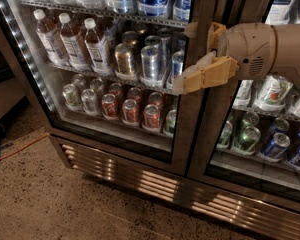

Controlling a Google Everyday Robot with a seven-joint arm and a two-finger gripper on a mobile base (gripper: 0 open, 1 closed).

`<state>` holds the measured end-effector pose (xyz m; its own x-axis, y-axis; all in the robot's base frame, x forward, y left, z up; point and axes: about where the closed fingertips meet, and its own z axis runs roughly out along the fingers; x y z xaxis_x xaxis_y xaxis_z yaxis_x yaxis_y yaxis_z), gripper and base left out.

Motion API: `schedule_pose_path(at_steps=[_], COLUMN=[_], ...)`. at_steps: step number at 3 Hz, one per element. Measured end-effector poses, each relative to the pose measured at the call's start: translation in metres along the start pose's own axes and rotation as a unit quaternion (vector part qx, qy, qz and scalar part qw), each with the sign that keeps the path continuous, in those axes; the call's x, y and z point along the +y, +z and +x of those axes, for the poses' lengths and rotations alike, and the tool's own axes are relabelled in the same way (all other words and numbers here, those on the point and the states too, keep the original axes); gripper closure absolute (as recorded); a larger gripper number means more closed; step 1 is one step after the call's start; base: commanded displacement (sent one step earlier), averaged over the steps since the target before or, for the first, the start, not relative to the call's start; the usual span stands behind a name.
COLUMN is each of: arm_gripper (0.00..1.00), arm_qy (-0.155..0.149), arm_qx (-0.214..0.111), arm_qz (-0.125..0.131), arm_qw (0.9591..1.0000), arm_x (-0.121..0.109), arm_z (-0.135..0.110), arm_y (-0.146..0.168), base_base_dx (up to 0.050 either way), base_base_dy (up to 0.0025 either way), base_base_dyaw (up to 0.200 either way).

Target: Open left fridge door

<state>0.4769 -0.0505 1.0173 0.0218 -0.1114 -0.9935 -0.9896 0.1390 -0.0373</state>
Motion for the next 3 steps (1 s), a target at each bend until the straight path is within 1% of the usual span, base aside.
schedule_pose_path(at_steps=[1, 3], arm_gripper=[0.19, 0.65], arm_qy=[0.0, 0.0], arm_qx=[0.0, 0.0], arm_qz=[0.0, 0.0], arm_qw=[1.0, 1.0], arm_x=[0.0, 0.0], arm_z=[0.0, 0.0], arm_y=[0.0, 0.0001], base_base_dx=[0.0, 0.0], base_base_dy=[0.0, 0.0], base_base_dyaw=[0.0, 0.0])
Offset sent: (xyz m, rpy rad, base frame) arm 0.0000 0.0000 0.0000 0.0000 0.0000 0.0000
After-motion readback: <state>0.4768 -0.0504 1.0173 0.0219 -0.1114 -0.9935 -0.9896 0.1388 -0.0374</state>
